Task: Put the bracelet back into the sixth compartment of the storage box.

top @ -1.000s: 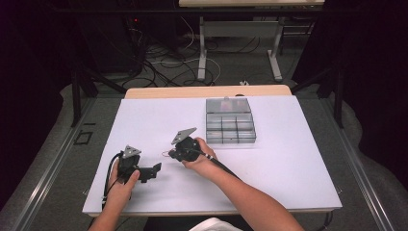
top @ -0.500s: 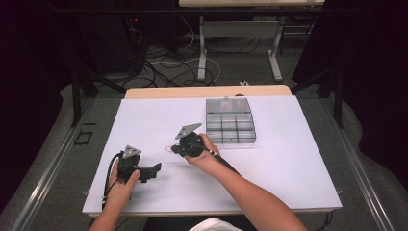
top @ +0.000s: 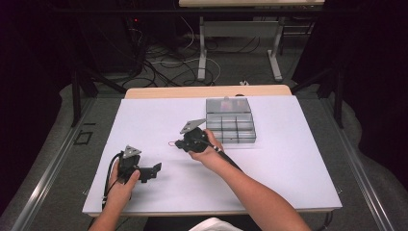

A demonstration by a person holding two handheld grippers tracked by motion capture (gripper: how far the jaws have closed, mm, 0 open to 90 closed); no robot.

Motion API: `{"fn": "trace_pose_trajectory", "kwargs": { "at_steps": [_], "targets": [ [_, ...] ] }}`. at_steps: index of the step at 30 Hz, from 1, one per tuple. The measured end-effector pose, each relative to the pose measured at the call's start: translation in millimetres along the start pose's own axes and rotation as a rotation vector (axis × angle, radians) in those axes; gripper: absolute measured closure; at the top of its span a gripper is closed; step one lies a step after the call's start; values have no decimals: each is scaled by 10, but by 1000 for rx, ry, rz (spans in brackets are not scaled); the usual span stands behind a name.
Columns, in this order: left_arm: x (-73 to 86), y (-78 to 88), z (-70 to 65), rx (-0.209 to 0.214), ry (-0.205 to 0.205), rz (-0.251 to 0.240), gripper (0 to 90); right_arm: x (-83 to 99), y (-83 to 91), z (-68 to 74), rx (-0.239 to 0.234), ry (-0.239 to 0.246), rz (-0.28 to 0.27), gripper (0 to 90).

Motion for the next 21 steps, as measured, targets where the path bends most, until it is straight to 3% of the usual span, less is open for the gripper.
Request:
{"fn": "trace_pose_trajectory", "kwargs": {
  "at_steps": [10,18,21],
  "targets": [
    [1,1,0,0,1,1,24,-47,104,-152,39,-37,-40,900],
    [1,1,1,0,1,1,24,-41,218,-281,54,-59,-24,900],
    [0,1,1,0,2,0,24,-47,259,-336,71,-72,-43,900]
  ]
}}
Point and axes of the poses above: each handheld gripper's, and its own axes: y roughly backward along the jaws, x roughly out of its underside, z roughly to its left, the point moved 7 cm from there along -y, roughly forward along the jaws, and after that the axes turned 9 degrees about y, right-handed, at the moved point
